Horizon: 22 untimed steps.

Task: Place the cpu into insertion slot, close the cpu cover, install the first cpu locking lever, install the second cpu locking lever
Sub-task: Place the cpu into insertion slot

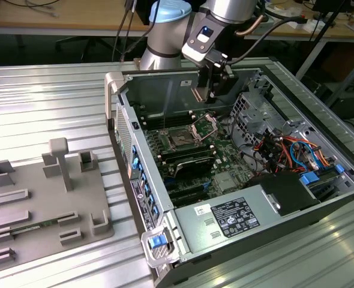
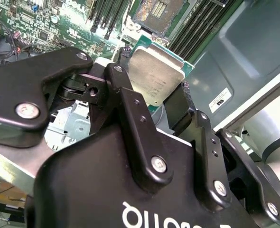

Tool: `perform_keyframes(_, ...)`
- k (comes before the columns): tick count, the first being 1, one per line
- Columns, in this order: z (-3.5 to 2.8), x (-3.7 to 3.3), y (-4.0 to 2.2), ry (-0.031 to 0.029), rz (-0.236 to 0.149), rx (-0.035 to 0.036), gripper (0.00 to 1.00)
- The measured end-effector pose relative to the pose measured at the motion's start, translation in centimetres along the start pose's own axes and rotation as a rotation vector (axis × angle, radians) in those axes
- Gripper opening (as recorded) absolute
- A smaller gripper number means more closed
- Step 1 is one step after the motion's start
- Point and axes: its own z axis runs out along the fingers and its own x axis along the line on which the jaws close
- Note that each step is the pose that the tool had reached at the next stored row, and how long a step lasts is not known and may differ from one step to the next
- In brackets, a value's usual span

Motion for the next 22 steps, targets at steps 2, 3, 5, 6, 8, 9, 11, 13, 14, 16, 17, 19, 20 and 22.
perform_keyframes(2, 0.19, -0.01, -0.01, -0.0002, 0.000, 0.0000, 0.55)
perform_keyframes(3, 0.25, -0.01, -0.02, -0.0002, 0.000, 0.0000, 0.55)
perform_keyframes(5, 0.39, -0.01, -0.03, -0.0003, 0.000, 0.0000, 0.55)
perform_keyframes(6, 0.44, -0.01, -0.04, -0.0003, 0.000, -0.0001, 0.55)
perform_keyframes(8, 0.55, -0.02, -0.04, -0.0004, 0.000, 0.0000, 0.55)
perform_keyframes(9, 0.61, -0.02, -0.05, -0.0004, 0.000, -0.0001, 0.55)
perform_keyframes(11, 0.74, -0.02, -0.06, -0.0004, 0.000, 0.0000, 0.55)
perform_keyframes(13, 0.84, -0.02, -0.07, -0.0005, 0.000, 0.0000, 0.55)
perform_keyframes(14, 0.91, -0.02, -0.07, -0.0004, 0.000, 0.0000, 0.55)
perform_keyframes(16, 1.00, -0.03, -0.08, -0.0005, 0.000, 0.0001, 0.55)
perform_keyframes(17, 1.06, -0.03, -0.09, -0.0005, 0.000, 0.0002, 0.55)
perform_keyframes(19, 1.15, -0.03, -0.09, -0.0004, 0.000, 0.0002, 0.55)
perform_keyframes(20, 1.20, -0.03, -0.10, -0.0004, 0.000, 0.0002, 0.55)
perform_keyframes(22, 1.27, -0.03, -0.10, -0.0004, 0.000, 0.0002, 0.55)
